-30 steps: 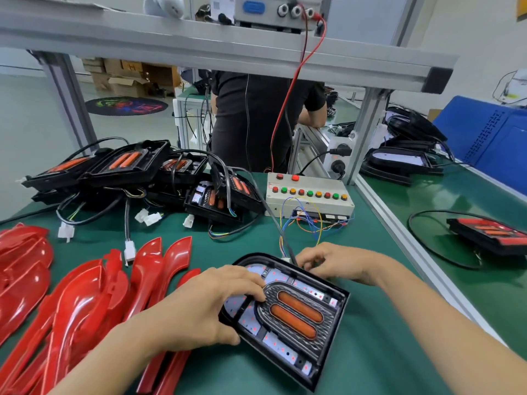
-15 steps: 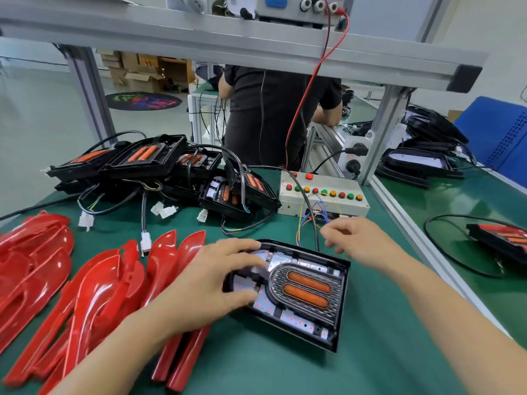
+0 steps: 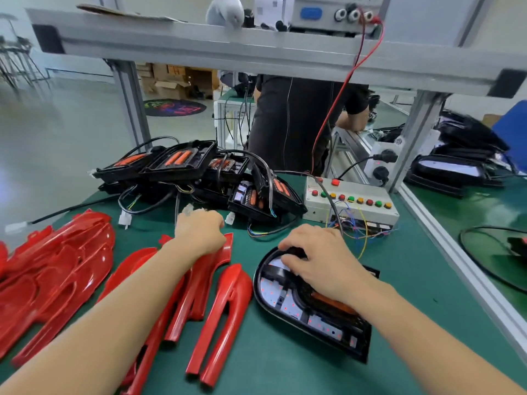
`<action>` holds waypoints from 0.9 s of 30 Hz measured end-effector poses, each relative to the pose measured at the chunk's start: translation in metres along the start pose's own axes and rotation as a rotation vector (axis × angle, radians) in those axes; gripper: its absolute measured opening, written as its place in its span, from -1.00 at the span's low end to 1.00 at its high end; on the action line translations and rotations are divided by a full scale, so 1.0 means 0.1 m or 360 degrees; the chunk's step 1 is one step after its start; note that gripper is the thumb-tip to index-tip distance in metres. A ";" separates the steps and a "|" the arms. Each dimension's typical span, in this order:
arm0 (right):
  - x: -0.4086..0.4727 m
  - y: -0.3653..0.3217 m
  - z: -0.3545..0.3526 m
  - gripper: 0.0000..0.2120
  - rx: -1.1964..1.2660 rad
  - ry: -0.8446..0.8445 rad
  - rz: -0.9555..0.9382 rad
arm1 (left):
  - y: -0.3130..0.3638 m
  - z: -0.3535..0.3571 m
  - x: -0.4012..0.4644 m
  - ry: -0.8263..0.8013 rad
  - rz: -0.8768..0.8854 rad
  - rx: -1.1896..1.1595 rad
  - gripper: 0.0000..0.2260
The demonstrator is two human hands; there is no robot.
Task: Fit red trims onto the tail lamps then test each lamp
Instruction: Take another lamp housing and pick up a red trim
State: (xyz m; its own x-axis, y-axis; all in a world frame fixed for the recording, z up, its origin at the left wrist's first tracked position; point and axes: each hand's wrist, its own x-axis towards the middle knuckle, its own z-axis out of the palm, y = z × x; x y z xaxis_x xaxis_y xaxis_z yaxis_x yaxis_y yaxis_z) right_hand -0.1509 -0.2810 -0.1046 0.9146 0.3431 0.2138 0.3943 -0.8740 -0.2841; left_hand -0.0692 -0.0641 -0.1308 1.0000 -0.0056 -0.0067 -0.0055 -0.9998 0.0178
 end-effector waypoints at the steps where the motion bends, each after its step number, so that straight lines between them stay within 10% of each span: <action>1: 0.01 -0.01 0.02 -0.80 -0.0006 0.0004 0.0005 | 0.03 0.02 0.02 0.0023 -0.0004 0.0067 -0.69; 8: 0.02 -0.02 0.07 -0.80 0.0035 0.0016 0.0048 | 0.12 -0.03 0.05 0.0169 0.0053 0.0016 -0.76; 17: 0.03 -0.13 -0.01 -0.63 0.0700 0.0207 0.0031 | 0.12 -0.59 -0.14 0.0934 0.0271 -0.1344 -0.82; 27: -0.03 -0.03 -0.15 -0.67 0.1314 0.0086 0.0136 | 0.55 -0.54 -0.26 0.0294 0.0495 -0.3232 -0.81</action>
State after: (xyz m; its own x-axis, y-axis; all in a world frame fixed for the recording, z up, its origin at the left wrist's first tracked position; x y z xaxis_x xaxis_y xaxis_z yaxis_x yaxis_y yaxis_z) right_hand -0.1561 -0.2843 -0.0905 0.9472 0.2516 0.1989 0.2816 -0.3555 -0.8912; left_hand -0.0952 -0.1180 -0.0761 0.9566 -0.0033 0.2913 -0.2546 0.4769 0.8413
